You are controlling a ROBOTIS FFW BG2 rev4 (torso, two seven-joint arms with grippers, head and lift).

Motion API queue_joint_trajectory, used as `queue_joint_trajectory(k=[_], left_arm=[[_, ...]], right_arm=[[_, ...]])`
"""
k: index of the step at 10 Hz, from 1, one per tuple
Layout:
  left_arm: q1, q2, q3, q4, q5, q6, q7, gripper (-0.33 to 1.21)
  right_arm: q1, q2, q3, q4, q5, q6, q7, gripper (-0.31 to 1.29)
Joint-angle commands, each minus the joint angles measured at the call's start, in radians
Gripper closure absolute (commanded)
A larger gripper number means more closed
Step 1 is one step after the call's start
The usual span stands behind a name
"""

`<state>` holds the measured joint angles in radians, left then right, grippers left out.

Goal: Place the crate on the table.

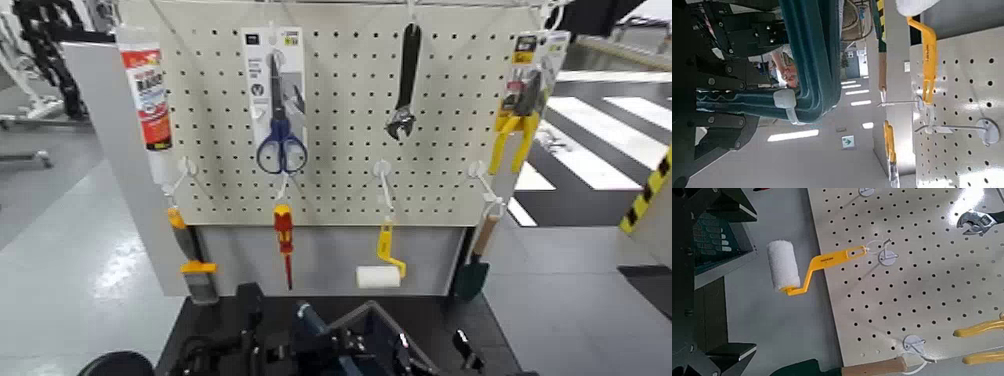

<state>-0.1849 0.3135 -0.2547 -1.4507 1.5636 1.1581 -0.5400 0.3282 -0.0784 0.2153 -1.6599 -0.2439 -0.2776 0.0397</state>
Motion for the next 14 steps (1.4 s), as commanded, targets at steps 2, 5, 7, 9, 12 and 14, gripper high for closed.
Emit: queue_joint_trajectory(k=[2, 5, 7, 9, 12, 14], left_arm=[[-0.056, 0.029, 0.003, 0.029, -0.011, 0.022, -0.005, 1.19], [-0.111, 0.052, -0.029, 0.078, -0.011, 0.029, -0.025, 1.19], [-0.140, 0.059, -0.061, 0.099, -0.011, 0.026, -0.055, 1.19], [-0.148, 0.061, -0.080, 0.115, -0.010, 0.023, -0.074, 1.19], [-0.203, 0.078, -0.129, 0.181, -0.011, 0.026, -0.110, 1.19], [-0.234, 0.088, -0.152, 0.214, -0.010, 0.031, -0.127, 1.19]], right_arm=[[-0.002, 0.000, 0.002, 0.000, 0.000, 0.000, 0.000, 0.14], [-0.003, 0.002, 0.006, 0.002, -0.002, 0.000, 0.000, 0.14], [-0.005, 0.002, 0.006, 0.003, -0.002, -0.002, 0.000, 0.14], [-0.006, 0.002, 0.006, 0.005, -0.002, -0.005, 0.000, 0.14], [-0.009, -0.001, 0.010, 0.009, -0.005, -0.011, 0.000, 0.14], [-0.011, -0.001, 0.012, 0.012, -0.009, -0.014, 0.000, 0.14]])
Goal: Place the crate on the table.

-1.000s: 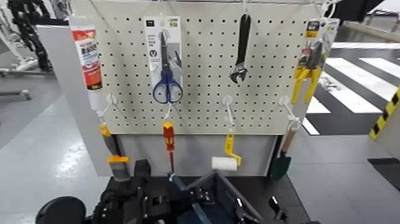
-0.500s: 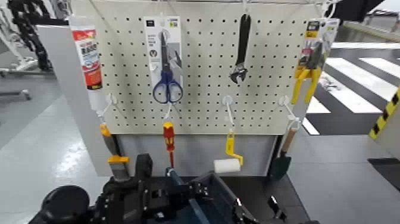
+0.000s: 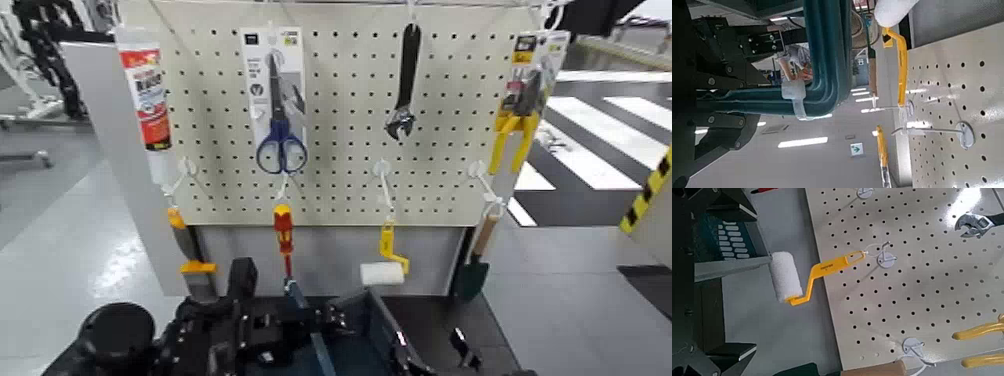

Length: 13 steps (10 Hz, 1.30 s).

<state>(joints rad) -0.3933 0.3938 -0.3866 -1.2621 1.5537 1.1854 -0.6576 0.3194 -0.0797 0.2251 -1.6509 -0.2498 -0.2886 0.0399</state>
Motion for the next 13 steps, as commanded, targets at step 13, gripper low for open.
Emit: queue_joint_trajectory(k=[13], left_arm=[[-0.144, 0.008, -0.159, 0.184, -0.001, -0.030, -0.099, 0.96]], right_arm=[[-0.011, -0.003, 0.014, 0.016, -0.012, -0.021, 0.000, 0.14]])
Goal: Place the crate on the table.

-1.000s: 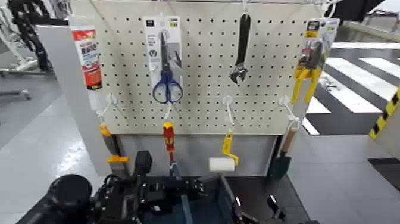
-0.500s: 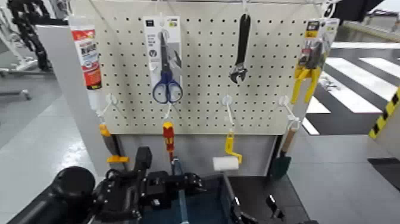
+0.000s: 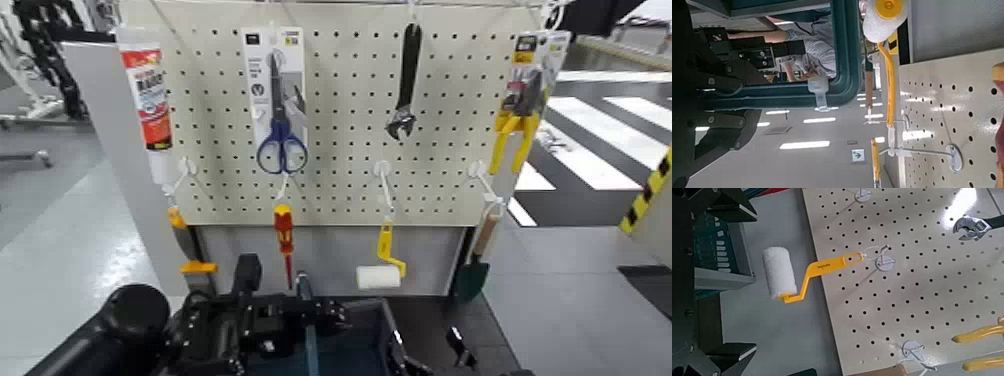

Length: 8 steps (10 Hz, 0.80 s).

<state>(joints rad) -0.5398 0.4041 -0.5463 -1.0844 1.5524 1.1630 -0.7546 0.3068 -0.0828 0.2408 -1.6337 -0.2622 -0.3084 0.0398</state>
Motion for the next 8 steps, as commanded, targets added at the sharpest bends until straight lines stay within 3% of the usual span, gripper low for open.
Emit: queue_joint_trajectory(k=[1, 2, 4, 6, 8], left_arm=[[0.006, -0.004, 0.002, 0.006, 0.000, -0.020, -0.002, 0.68], [0.006, -0.005, 0.005, 0.004, -0.003, -0.028, 0.000, 0.46], [0.017, -0.010, 0.020, -0.028, -0.026, -0.046, 0.003, 0.29], [0.035, -0.014, 0.037, -0.071, -0.032, -0.051, 0.008, 0.27], [0.098, -0.028, 0.134, -0.167, -0.067, -0.036, 0.083, 0.27]], right_arm=[[0.002, 0.000, -0.002, -0.002, -0.002, -0.001, 0.000, 0.14], [0.003, 0.000, -0.003, -0.002, -0.003, -0.001, 0.000, 0.14], [0.005, 0.000, -0.003, -0.002, -0.003, 0.000, -0.001, 0.14], [0.005, 0.000, -0.003, -0.003, -0.005, 0.000, -0.001, 0.14], [0.006, -0.002, -0.005, -0.006, -0.005, 0.003, -0.001, 0.14]])
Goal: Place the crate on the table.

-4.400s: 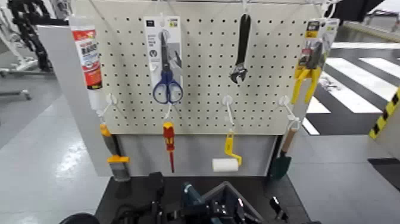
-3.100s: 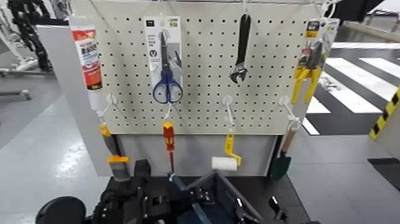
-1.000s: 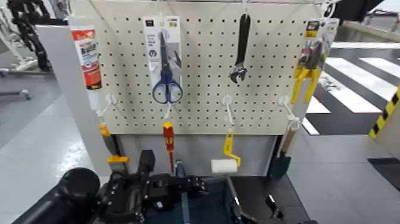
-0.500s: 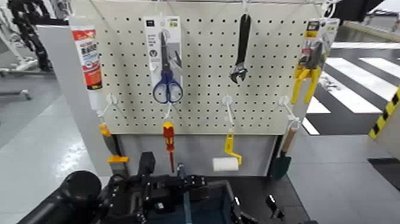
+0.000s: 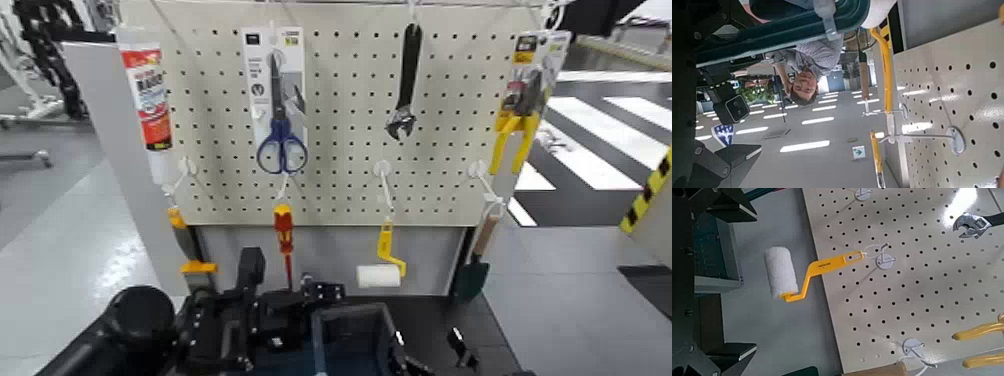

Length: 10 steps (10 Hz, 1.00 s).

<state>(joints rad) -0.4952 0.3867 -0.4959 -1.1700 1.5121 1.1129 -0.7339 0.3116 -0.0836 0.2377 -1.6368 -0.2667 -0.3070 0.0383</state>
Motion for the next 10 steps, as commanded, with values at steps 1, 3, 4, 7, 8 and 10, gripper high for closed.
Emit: queue_joint_trajectory(k=[1, 3, 4, 7, 8, 10], left_arm=[[0.106, -0.022, 0.165, -0.138, -0.029, 0.041, 0.168, 0.28], [0.172, -0.040, 0.250, -0.192, -0.029, 0.082, 0.268, 0.28], [0.191, -0.046, 0.273, -0.211, -0.029, 0.104, 0.294, 0.28], [0.287, -0.061, 0.425, -0.412, -0.029, 0.140, 0.539, 0.28], [0.322, -0.065, 0.476, -0.487, -0.096, 0.143, 0.613, 0.28], [0.389, -0.066, 0.507, -0.620, -0.271, 0.093, 0.660, 0.27]], right_arm=[[0.004, -0.001, -0.003, -0.005, 0.000, 0.005, 0.000, 0.14], [0.006, -0.001, -0.005, -0.006, 0.000, 0.008, 0.000, 0.14], [0.006, -0.001, -0.005, -0.008, 0.000, 0.008, 0.000, 0.14], [0.007, 0.001, -0.006, -0.009, 0.000, 0.013, 0.000, 0.14], [0.007, -0.001, -0.008, -0.011, 0.000, 0.014, 0.000, 0.14], [0.009, -0.001, -0.011, -0.012, 0.000, 0.014, 0.000, 0.14]])
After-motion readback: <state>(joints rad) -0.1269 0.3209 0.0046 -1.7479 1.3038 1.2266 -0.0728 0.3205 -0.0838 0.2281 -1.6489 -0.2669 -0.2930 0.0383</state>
